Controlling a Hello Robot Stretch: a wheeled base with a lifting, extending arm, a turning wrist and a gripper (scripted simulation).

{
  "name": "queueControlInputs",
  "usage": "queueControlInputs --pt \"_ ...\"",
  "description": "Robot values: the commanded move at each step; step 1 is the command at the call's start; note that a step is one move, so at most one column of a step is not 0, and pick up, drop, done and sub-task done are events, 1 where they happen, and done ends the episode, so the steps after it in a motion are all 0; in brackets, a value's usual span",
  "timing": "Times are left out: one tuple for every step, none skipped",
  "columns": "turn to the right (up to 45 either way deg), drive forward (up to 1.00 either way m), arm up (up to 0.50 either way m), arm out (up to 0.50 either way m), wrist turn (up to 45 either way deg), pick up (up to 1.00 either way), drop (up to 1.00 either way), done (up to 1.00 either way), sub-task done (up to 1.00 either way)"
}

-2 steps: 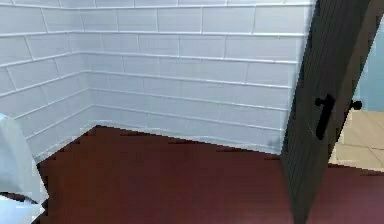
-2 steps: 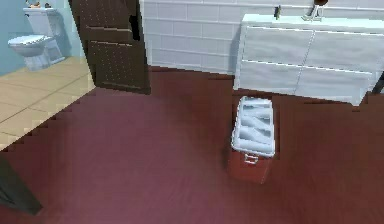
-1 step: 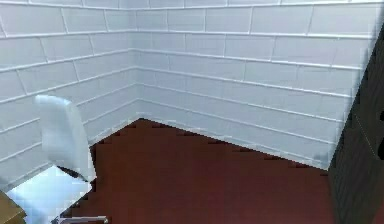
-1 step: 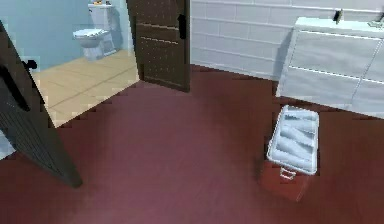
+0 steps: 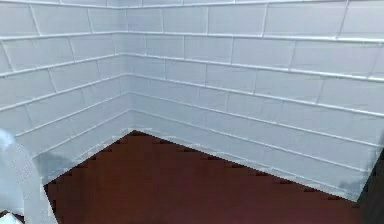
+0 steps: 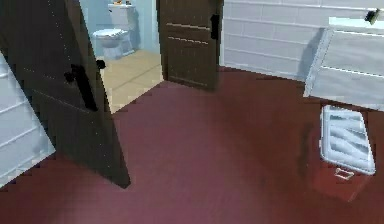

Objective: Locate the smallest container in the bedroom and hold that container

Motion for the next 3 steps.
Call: queueControlInputs --pt "-27.0 0.00 0.00 0.00 0.0 0.00 0.00 0.00 0.00" --pt "0.0 1.00 0.00 0.00 0.0 0.00 0.00 0.00 0.00" --pt "-30.0 0.00 0.00 0.00 0.0 0.00 0.00 0.00 0.00"
